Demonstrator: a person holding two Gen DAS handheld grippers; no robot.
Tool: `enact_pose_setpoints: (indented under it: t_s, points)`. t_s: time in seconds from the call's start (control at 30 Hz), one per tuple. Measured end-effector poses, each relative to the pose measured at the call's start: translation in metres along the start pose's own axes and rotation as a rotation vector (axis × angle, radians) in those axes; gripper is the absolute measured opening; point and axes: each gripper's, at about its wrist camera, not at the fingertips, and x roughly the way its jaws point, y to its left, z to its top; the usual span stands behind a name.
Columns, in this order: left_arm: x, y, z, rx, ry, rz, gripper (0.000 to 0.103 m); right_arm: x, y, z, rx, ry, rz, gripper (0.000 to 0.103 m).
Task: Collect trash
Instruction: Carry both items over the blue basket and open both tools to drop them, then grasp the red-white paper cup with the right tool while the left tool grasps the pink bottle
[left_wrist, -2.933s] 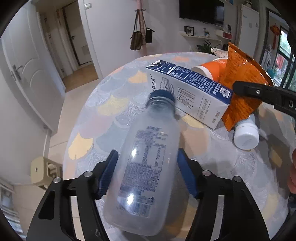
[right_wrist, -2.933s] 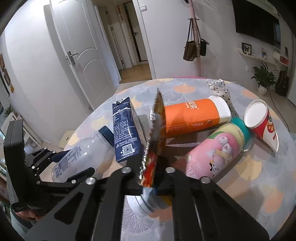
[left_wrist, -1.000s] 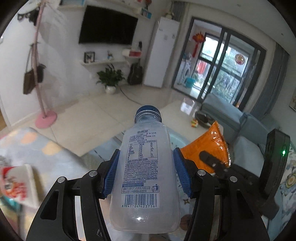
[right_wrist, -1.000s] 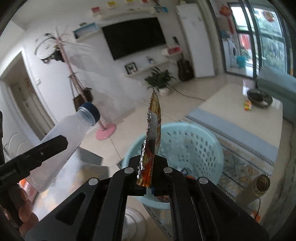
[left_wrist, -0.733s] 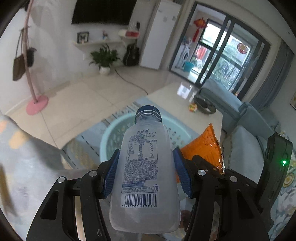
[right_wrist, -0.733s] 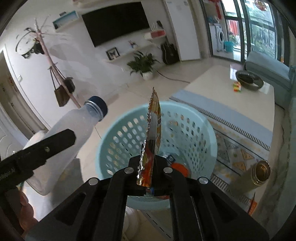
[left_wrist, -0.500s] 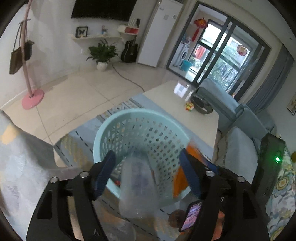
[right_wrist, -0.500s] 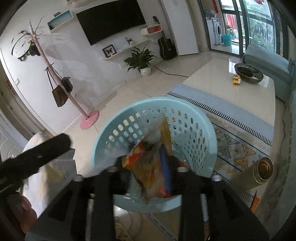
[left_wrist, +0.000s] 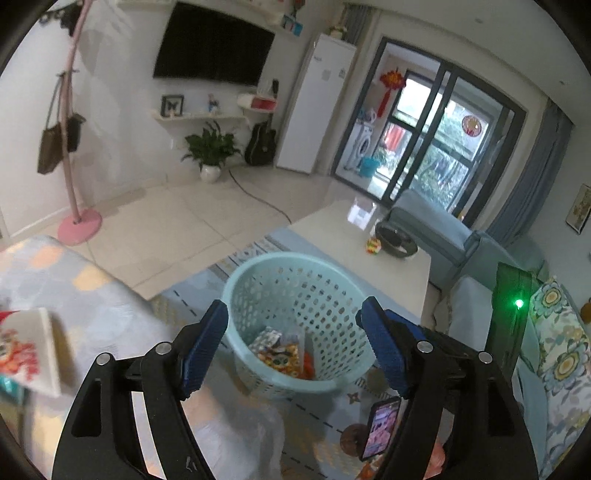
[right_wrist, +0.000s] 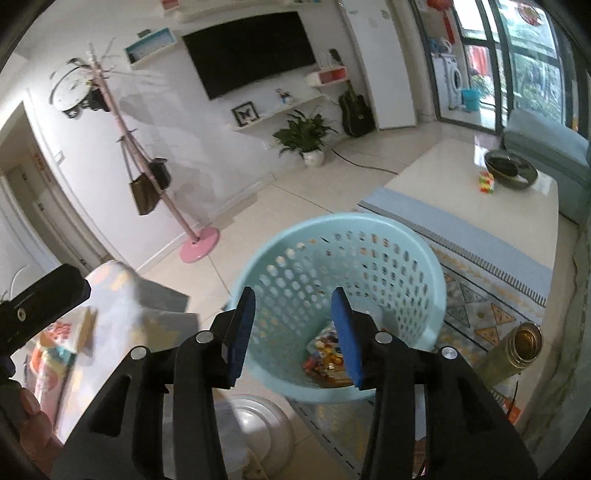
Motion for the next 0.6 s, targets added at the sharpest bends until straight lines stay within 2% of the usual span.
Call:
enact_pose_setpoints:
  t_s: [0.27,0.47,0.6]
  points:
    - [-0.095,0.018,-0.015,-0.004,-0.132,0.066,0.073,-0.045,0.072,-0.005,-0.141,-0.071,0.135,0.04]
    - [-0.158,0.056,-0.035,-0.043,-0.19,0.211,0.074,-0.064,0.139,-0.02,-0.272,-0.09,0.209,0.045]
    - [-0.187,0.092,-0.051,-0.093,-0.186,0.322,0.079,-0.065,0.181,-0.03,-0.348,-0.072,0.251,0.045]
